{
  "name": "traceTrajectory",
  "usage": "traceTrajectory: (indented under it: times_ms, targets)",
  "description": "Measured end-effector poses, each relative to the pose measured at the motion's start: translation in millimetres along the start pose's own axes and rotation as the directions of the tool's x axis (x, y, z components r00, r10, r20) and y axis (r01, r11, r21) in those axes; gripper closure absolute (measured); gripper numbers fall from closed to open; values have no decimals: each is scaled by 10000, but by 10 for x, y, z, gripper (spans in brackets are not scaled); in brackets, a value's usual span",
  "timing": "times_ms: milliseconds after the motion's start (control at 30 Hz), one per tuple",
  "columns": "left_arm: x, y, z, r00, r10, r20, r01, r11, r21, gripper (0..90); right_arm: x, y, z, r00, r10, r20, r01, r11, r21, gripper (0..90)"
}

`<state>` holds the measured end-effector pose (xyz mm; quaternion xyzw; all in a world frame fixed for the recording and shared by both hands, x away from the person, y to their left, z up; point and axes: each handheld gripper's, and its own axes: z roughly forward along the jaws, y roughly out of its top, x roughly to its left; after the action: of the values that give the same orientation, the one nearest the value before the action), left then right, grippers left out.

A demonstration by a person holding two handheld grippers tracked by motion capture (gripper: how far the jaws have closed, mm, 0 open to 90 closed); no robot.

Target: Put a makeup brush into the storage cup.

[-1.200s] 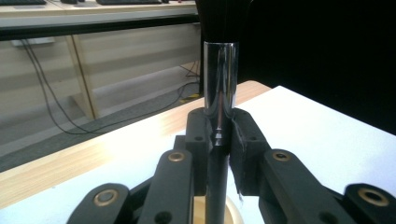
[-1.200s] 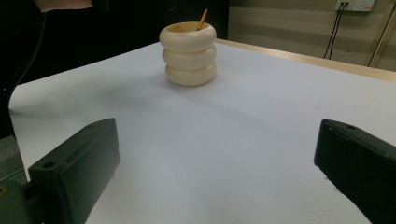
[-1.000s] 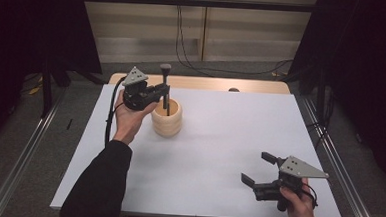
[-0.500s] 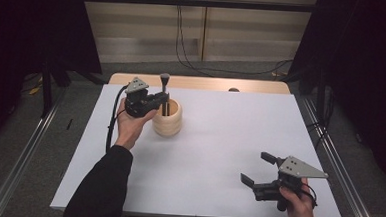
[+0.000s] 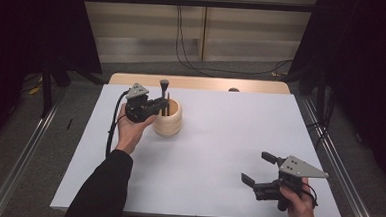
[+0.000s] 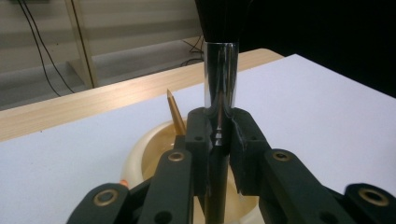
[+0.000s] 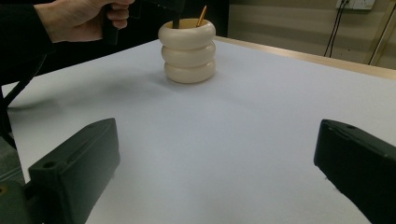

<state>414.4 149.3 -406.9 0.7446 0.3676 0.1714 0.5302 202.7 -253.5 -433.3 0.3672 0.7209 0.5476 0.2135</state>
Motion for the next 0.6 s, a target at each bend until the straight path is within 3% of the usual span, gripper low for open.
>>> traceTrajectory:
  times_ms: [267,400,433,600]
  targets:
    - [39,-82,2,9998,-168,-78,169,9998,64,791,-8,-5,2,10000,5,43,-5,10000,7,1]
    - [15,-90,2,9999,32,-133,-28,9997,259,791,-5,-3,8,9999,35,-107,-35,10000,43,0]
    - [7,-99,15,10000,-52,-83,54,9997,248,791,0,-3,12,9999,73,91,-74,10000,55,0]
    - [18,-118,44,9998,-20,-208,25,9997,251,790,-12,-2,6,10000,62,-64,-62,10000,40,0]
